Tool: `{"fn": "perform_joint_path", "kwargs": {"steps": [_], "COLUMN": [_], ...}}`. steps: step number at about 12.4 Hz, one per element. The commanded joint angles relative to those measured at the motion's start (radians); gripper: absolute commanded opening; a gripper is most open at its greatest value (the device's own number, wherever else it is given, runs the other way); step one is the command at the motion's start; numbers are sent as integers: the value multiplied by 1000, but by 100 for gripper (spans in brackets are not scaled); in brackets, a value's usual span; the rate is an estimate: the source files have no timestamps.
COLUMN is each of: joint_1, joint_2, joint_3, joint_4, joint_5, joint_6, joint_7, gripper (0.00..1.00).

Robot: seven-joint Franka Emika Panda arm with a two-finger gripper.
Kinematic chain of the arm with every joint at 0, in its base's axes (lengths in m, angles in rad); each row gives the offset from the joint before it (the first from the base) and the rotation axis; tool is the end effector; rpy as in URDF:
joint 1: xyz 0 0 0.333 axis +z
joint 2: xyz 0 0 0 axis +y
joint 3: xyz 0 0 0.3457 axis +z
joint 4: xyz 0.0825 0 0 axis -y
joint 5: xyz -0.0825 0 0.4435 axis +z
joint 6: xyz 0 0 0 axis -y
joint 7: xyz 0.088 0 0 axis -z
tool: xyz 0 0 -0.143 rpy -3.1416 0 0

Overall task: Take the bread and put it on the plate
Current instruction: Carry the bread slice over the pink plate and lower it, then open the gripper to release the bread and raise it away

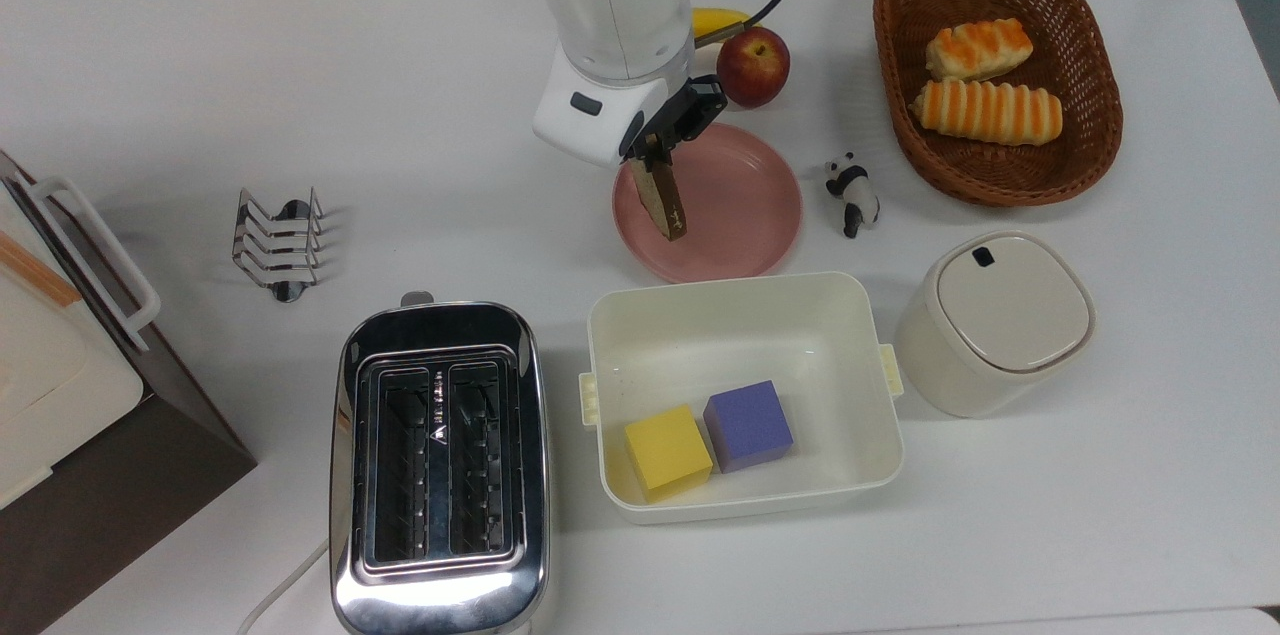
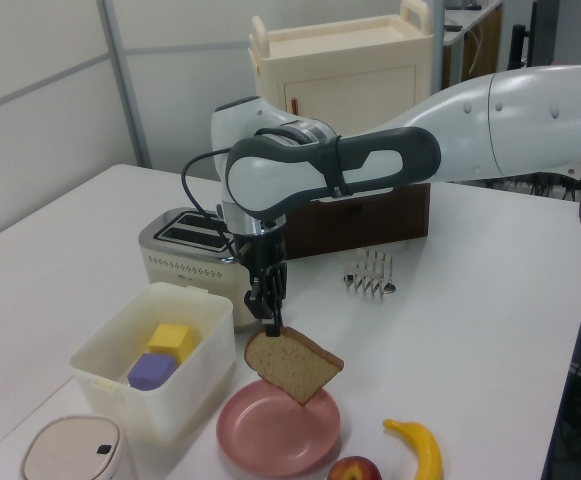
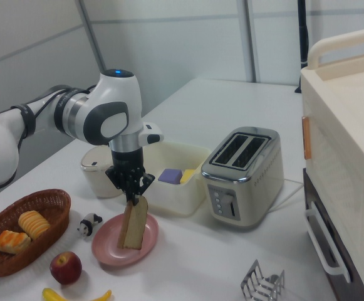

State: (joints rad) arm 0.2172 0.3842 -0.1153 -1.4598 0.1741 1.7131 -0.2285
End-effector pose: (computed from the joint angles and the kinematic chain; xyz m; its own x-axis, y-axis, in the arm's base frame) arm 0.7169 0.1062 0.4316 0.9485 0.3013 -0.0976 0.2852 -0.9466 -0.1503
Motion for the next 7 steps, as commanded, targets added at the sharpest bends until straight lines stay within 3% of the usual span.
{"fn": "perform_joint_path", "kwargs": {"steps": [1, 4, 7], "joint_1": [37, 59, 68], "joint_2": [-19, -19, -19], "joint_3": [-9, -9, -9], "joint_4": [-36, -39, -39], "joint_5": [-41, -42, -44], "joint_6": [-9, -13, -13], "joint_7": [9, 20, 32], "gripper": [24, 50, 51]}}
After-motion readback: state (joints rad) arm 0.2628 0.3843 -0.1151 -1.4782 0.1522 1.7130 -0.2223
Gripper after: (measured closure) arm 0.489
